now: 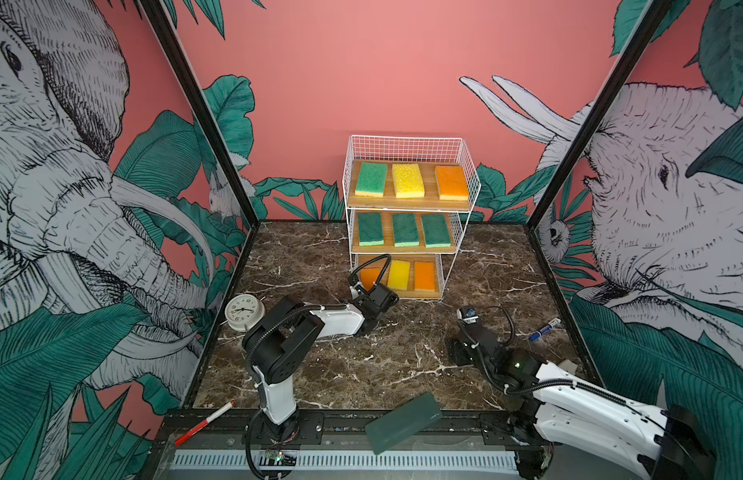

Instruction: Place and organize the cleaning sponges onto the shelf

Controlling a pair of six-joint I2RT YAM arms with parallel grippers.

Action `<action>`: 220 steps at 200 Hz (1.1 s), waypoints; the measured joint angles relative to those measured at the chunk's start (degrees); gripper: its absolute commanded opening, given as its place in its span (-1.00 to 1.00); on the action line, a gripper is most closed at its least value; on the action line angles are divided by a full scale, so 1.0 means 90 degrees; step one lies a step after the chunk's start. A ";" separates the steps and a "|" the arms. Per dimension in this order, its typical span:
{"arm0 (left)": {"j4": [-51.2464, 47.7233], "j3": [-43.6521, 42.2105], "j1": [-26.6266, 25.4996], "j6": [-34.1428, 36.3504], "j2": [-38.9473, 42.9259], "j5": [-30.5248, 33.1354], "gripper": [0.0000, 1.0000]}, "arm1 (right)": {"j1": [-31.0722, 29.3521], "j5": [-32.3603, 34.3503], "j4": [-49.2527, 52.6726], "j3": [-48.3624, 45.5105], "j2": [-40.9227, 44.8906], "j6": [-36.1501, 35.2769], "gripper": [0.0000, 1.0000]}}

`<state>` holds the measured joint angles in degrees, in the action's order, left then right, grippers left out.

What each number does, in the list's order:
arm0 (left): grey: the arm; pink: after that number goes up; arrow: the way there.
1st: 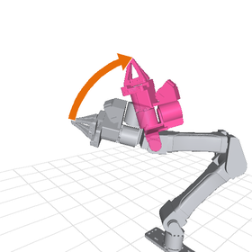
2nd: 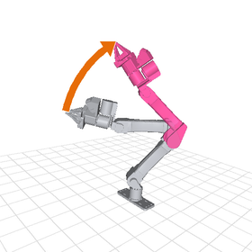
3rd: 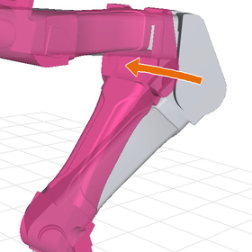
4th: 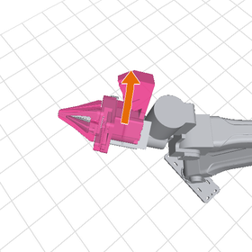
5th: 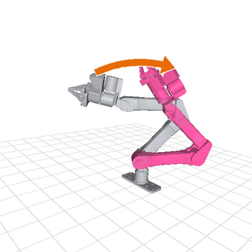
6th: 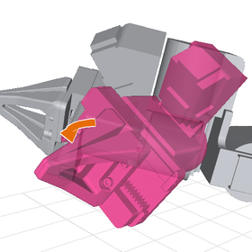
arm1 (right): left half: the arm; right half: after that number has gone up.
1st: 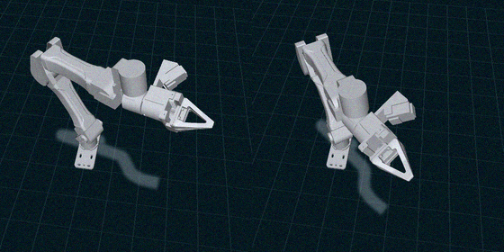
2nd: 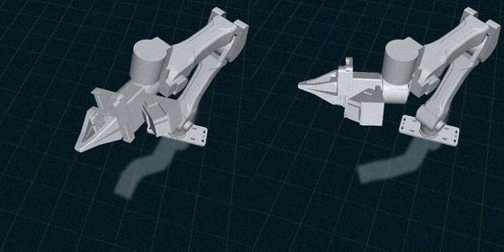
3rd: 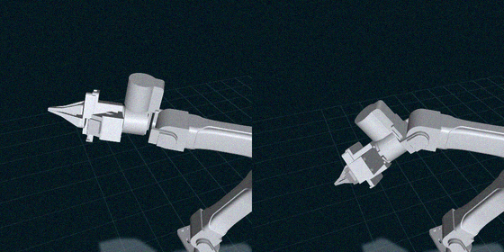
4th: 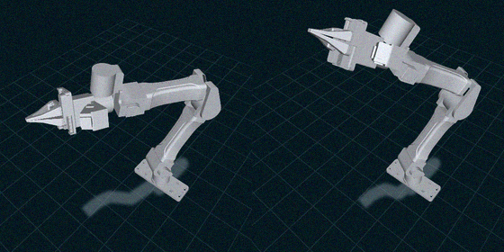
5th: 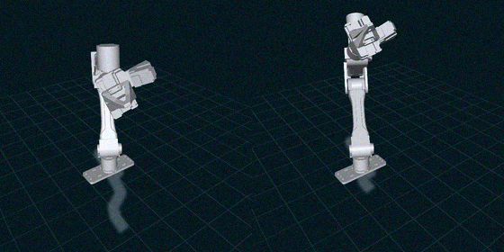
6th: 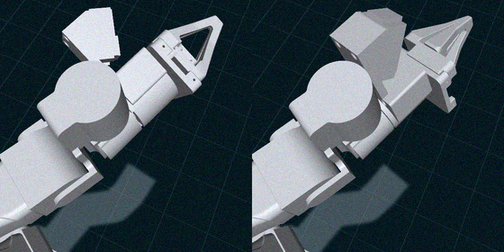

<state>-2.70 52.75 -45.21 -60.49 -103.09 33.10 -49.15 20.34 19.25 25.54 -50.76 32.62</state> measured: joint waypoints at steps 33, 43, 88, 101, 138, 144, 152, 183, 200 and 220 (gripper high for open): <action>0.0121 -0.0051 0.0000 -0.0046 0.0002 0.0044 -0.60 | 0.0000 -0.0005 -0.0078 0.0012 -0.0153 -0.0034 0.57; 0.0165 -0.0087 0.0002 -0.0095 0.0002 0.0041 -0.61 | 0.0000 -0.0010 -0.0078 0.0041 -0.0219 -0.0039 0.57; 0.0401 -0.0267 -0.0066 -0.0260 0.0002 0.0095 -0.67 | 0.0000 -0.0053 -0.0216 0.0073 -0.0355 -0.0061 0.57; 0.0491 -0.0270 -0.0119 -0.0257 0.0002 0.0114 -0.66 | 0.0000 -0.0061 -0.0221 0.0073 -0.0352 -0.0061 0.57; 0.0661 -0.0270 -0.0236 -0.0209 0.0002 0.0172 -0.66 | 0.0000 -0.0073 -0.0253 0.0073 -0.0308 -0.0058 0.57; 0.0661 -0.0267 -0.0255 -0.0206 0.0002 0.0189 -0.66 | 0.0000 -0.0073 -0.0257 0.0073 -0.0294 -0.0058 0.57; 0.0658 -0.0262 -0.0260 -0.0206 0.0002 0.0216 -0.66 | 0.0000 -0.0073 -0.0257 0.0073 -0.0277 -0.0058 0.57; 0.0544 -0.0109 -0.0265 -0.0185 0.0002 0.0330 -0.67 | 0.0000 -0.0087 -0.0257 0.0066 -0.0257 -0.0058 0.57; 0.0537 -0.0019 -0.0265 -0.0160 0.0002 0.0389 -0.66 | 0.0000 -0.0102 -0.0260 0.0041 -0.0257 -0.0058 0.57; 0.0532 -0.0007 -0.0262 -0.0129 0.0002 0.0454 -0.67 | 0.0000 -0.0117 -0.0279 -0.0017 -0.0250 -0.0058 0.57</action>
<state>2.09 52.69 -47.57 -61.65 -103.07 37.19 -49.15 19.29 16.73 25.39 -53.01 32.10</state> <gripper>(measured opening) 0.167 0.785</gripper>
